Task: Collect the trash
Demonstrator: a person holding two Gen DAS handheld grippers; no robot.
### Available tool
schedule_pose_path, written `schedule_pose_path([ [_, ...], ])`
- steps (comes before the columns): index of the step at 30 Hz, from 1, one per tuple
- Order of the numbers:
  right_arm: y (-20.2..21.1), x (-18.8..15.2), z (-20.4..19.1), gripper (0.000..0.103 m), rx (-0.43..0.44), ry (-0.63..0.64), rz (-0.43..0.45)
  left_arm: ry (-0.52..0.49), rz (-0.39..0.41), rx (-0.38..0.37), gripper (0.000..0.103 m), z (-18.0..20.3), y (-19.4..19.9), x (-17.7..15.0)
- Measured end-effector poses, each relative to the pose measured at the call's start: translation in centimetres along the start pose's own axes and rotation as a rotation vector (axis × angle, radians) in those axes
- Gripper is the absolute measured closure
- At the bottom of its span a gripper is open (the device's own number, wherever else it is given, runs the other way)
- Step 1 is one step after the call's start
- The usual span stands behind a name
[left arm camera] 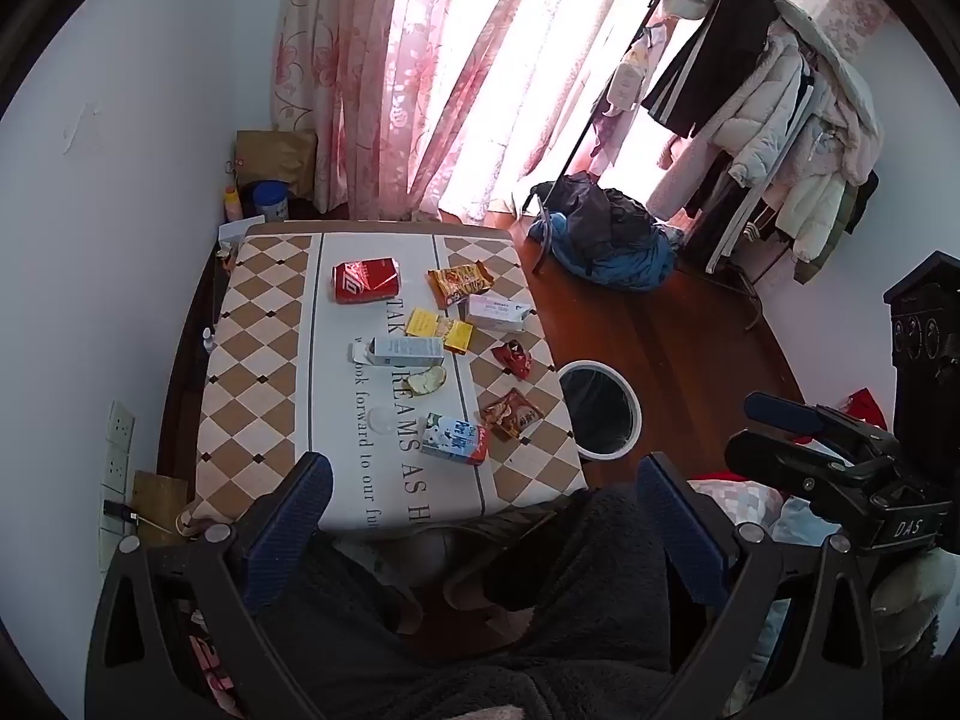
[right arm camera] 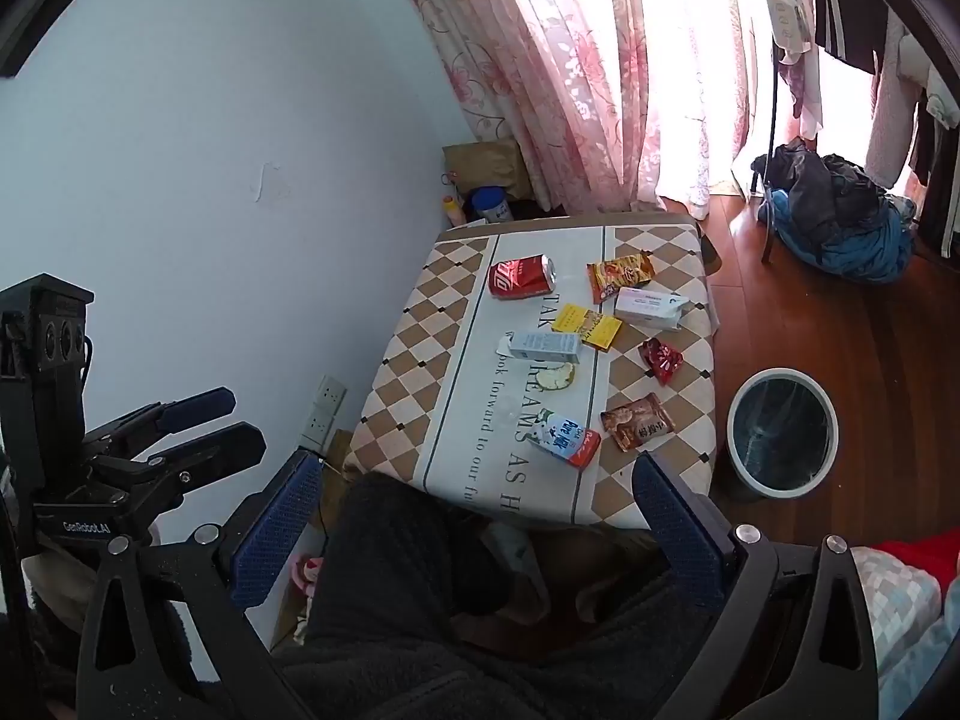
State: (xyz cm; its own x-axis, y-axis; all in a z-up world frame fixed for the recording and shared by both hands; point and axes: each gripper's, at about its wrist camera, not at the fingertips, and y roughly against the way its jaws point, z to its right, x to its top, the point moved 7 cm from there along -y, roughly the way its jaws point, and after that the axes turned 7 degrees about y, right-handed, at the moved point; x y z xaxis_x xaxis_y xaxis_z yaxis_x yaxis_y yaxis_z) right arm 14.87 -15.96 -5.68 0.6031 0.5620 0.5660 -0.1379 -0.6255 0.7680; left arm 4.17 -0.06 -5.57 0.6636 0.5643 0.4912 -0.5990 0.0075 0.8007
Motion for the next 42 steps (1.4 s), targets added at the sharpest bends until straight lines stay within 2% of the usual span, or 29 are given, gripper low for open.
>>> schedule_pose_path([
  [7, 0.1, -0.1, -0.2, 0.0, -0.001, 0.0, 0.001, -0.011, 0.009, -0.005, 0.0, 1.3, -0.4, -0.5],
  [23, 1.7, -0.3, 0.2, 0.0, -0.004, 0.011, 0.005, -0.014, 0.01, -0.022, 0.0, 1.0, 0.3, -0.5],
  [42, 0.2, 0.2, -0.8, 0.0, -0.016, 0.026, -0.007, -0.003, 0.013, -0.025, 0.0, 0.3, 0.4, -0.2],
])
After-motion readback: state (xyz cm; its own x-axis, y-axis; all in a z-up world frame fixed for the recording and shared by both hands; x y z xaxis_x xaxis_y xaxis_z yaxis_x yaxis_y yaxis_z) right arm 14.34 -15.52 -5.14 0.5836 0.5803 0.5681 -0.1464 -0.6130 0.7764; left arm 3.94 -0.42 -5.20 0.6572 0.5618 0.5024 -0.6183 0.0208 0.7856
